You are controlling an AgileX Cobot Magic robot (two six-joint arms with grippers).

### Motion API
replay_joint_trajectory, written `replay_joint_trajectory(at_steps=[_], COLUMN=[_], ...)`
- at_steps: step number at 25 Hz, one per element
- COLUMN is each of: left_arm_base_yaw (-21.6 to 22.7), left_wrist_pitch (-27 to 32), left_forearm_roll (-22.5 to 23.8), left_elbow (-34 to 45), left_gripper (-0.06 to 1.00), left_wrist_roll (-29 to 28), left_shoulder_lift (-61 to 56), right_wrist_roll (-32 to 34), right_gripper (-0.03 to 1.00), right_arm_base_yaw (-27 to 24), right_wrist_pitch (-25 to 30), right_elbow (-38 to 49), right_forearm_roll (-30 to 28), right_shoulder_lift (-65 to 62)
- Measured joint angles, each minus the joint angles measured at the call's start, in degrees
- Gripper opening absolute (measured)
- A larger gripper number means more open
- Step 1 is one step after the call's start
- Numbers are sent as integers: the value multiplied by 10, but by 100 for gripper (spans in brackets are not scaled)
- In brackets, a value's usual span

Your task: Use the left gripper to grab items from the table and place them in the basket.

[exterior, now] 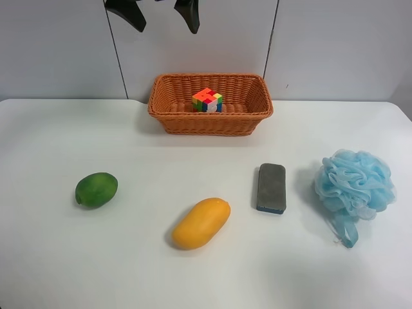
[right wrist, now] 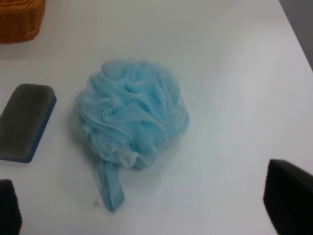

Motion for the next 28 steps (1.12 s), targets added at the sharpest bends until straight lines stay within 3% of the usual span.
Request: replay_joint_trajectory(at_steps=[7,8,16,28], left_arm_base_yaw=[0,0,0,3], left_wrist_pitch=[0,0,-38,-32], left_forearm_roll=[-16,-16,-32,-35], left_elbow=[265,265,549,769], left_gripper=[96,96,96,96], left_wrist_roll=[48,48,62,62], left_shoulder_lift=[-199,-199,-483,-819], right_wrist_roll=[0,0,0,0], right_gripper=[99,99,99,99], right_arm_base_yaw=[0,0,0,0], right_wrist_pitch=[0,0,0,0], right_elbow=[0,0,0,0], right_forearm_roll=[0,0,0,0], right_shoulder_lift=[0,0,0,0])
